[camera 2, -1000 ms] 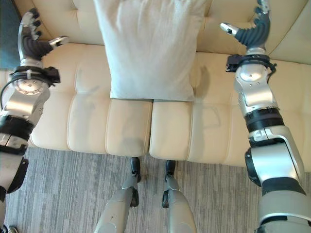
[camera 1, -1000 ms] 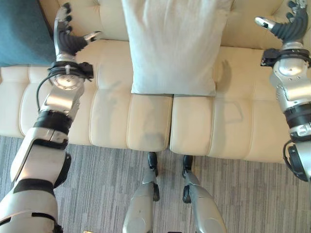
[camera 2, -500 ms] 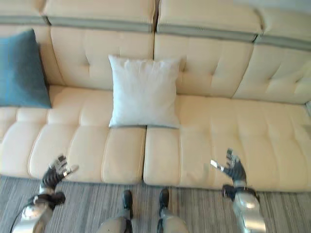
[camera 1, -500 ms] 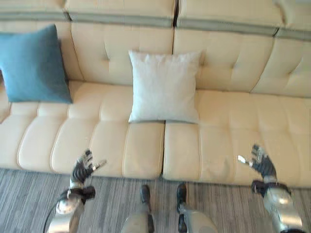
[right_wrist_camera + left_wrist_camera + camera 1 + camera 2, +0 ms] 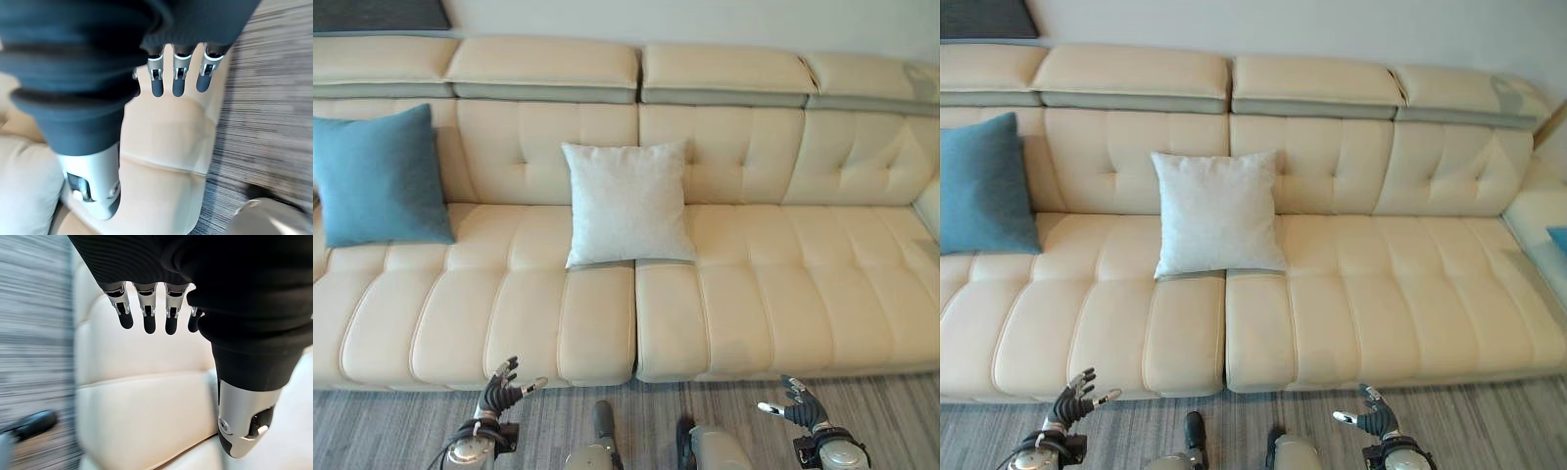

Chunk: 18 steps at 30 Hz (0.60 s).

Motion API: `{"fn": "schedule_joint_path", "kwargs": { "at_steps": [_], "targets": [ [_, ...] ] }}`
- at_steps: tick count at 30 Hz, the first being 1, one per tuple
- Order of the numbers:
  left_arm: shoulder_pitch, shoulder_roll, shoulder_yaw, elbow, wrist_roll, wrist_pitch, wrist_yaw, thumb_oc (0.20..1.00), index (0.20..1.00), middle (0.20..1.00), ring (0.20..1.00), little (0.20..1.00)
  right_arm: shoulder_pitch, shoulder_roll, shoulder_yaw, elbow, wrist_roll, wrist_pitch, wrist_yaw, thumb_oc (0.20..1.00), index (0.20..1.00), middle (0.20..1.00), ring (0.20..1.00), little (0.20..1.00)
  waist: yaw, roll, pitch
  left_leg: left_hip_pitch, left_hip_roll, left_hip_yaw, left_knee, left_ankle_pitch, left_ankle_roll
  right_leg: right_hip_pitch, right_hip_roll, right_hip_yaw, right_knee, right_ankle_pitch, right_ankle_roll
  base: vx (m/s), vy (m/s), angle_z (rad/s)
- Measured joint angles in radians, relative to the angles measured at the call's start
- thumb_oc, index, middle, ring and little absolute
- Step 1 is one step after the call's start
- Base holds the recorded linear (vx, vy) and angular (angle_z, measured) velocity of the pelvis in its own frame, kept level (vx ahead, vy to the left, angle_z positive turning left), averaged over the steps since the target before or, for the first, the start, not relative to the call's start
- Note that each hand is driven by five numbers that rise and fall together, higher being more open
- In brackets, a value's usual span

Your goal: Pick up all the scattered cushions and arrange them neatly on the sofa.

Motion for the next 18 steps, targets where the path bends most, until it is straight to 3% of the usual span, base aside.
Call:
{"fn": "schedule_joint_path", "kwargs": {
  "at_steps": [2, 3, 4, 5, 7, 10, 12, 15, 18],
  "targets": [
    [-0.008, 0.001, -0.002, 0.003, -0.001, 0.001, 0.021, 1.0, 1.0, 1.0, 1.0, 1.0, -0.023, 0.0, 0.0, -0.022, 0.001, -0.003, -0.018, 1.0, 1.0, 1.0, 1.0, 1.0, 0.021, -0.036, -0.008, -0.033, -0.011, -0.009, 0.003, 0.014, -0.028, 0.111, 0.002, -0.019, -0.197, -0.082, -0.052, -0.14, -0.122, 0.0],
    [-0.008, -0.005, -0.002, 0.007, -0.001, 0.0, 0.022, 1.0, 1.0, 1.0, 1.0, 1.0, -0.046, -0.001, 0.001, -0.022, 0.001, -0.003, -0.019, 1.0, 1.0, 1.0, 1.0, 1.0, 0.034, -0.035, -0.008, -0.048, -0.005, -0.013, 0.003, 0.039, -0.059, 0.15, 0.021, -0.017, -0.296, -0.109, -0.096, -0.35, -0.193, -0.1],
    [-0.019, -0.042, -0.012, 0.038, -0.002, 0.007, 0.024, 1.0, 1.0, 1.0, 1.0, 1.0, -0.071, -0.016, 0.0, -0.019, 0.004, -0.003, -0.022, 1.0, 1.0, 1.0, 1.0, 1.0, 0.034, 0.017, -0.003, -0.071, 0.039, -0.054, -0.008, 0.056, -0.089, 0.165, 0.087, -0.026, -0.38, -0.084, -0.113, -0.35, -0.193, 0.05],
    [-0.02, -0.05, -0.022, 0.037, -0.002, 0.005, 0.025, 1.0, 1.0, 1.0, 1.0, 1.0, -0.068, -0.022, 0.001, -0.033, 0.004, -0.002, -0.023, 1.0, 1.0, 1.0, 1.0, 1.0, 0.035, 0.032, -0.007, -0.099, 0.056, -0.056, -0.007, 0.049, -0.105, 0.15, 0.121, -0.003, -0.396, -0.064, -0.157, -0.5, -0.172, 0.46],
    [-0.054, -0.056, -0.041, 0.045, -0.002, 0.008, 0.036, 1.0, 1.0, 1.0, 1.0, 1.0, -0.071, -0.026, 0.001, -0.041, 0.009, 0.002, -0.036, 1.0, 1.0, 1.0, 1.0, 1.0, 0.035, 0.045, 0.01, -0.153, 0.076, -0.065, 0.011, -0.047, -0.21, 0.118, 0.143, -0.013, -0.414, -0.019, -0.22, -0.42, -0.075, 0.5],
    [-0.058, -0.054, -0.047, 0.042, -0.001, 0.007, 0.038, 1.0, 1.0, 1.0, 1.0, 1.0, -0.053, -0.028, -0.005, -0.059, 0.036, 0.002, -0.047, 1.0, 1.0, 1.0, 1.0, 1.0, 0.005, -0.017, 0.022, -0.158, 0.011, -0.063, 0.122, -0.08, -0.198, 0.119, 0.072, -0.044, -0.498, 0.091, -0.229, -0.21, -0.004, 0.35],
    [-0.052, -0.054, -0.043, 0.041, -0.002, 0.005, 0.037, 1.0, 1.0, 1.0, 1.0, 1.0, -0.061, -0.035, -0.009, -0.077, 0.043, 0.002, -0.054, 1.0, 1.0, 1.0, 1.0, 1.0, -0.008, -0.018, 0.022, -0.097, -0.012, -0.112, 0.164, -0.106, -0.185, 0.116, 0.066, -0.031, -0.538, 0.13, -0.231, -0.16, 0.038, -0.06],
    [-0.041, -0.069, -0.04, 0.04, -0.002, 0.004, 0.032, 1.0, 1.0, 1.0, 1.0, 1.0, -0.062, -0.039, -0.008, -0.079, 0.043, 0.003, -0.053, 1.0, 1.0, 1.0, 1.0, 1.0, -0.027, -0.006, 0.022, 0.08, -0.046, -0.184, 0.085, -0.123, -0.151, 0.101, 0.081, 0.013, -0.544, 0.153, -0.216, -0.04, 0.092, -0.33],
    [-0.06, -0.083, -0.048, 0.039, -0.002, 0.007, 0.025, 1.0, 1.0, 1.0, 1.0, 1.0, -0.074, -0.031, -0.016, -0.072, 0.043, 0.004, -0.052, 1.0, 1.0, 1.0, 1.0, 1.0, -0.036, 0.012, 0.028, 0.129, -0.041, -0.209, -0.003, -0.142, -0.106, 0.092, 0.098, 0.036, -0.581, 0.189, -0.17, 0.02, 0.078, -0.4]
  ]
}}
